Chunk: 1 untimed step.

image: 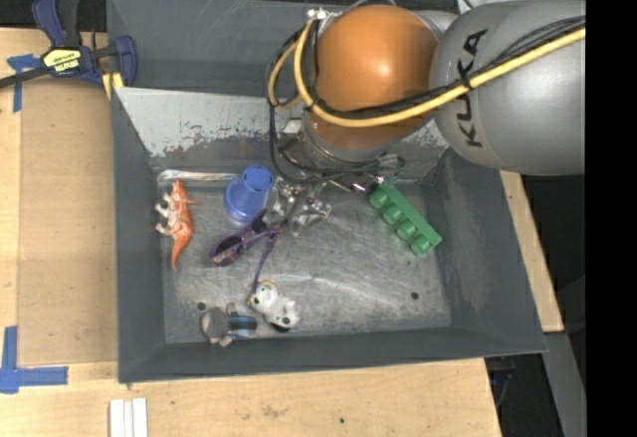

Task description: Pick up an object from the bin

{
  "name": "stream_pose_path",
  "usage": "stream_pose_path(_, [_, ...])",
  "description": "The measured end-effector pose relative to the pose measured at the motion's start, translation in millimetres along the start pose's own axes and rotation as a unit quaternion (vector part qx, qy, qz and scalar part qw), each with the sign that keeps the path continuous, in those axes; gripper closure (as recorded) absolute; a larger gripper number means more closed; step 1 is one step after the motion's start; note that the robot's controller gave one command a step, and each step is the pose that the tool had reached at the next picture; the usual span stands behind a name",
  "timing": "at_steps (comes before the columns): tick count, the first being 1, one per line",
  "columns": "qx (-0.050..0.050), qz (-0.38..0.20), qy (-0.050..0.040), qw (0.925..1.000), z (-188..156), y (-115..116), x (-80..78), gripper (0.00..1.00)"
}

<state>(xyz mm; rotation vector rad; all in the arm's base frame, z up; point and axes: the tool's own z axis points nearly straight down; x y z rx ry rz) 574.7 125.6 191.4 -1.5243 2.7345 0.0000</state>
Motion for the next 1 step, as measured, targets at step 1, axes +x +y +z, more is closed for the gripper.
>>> stream_pose_path(1, [-0.003,0.000,0.0037,1.0000,-2.8,-12.3,17.7,1.00])
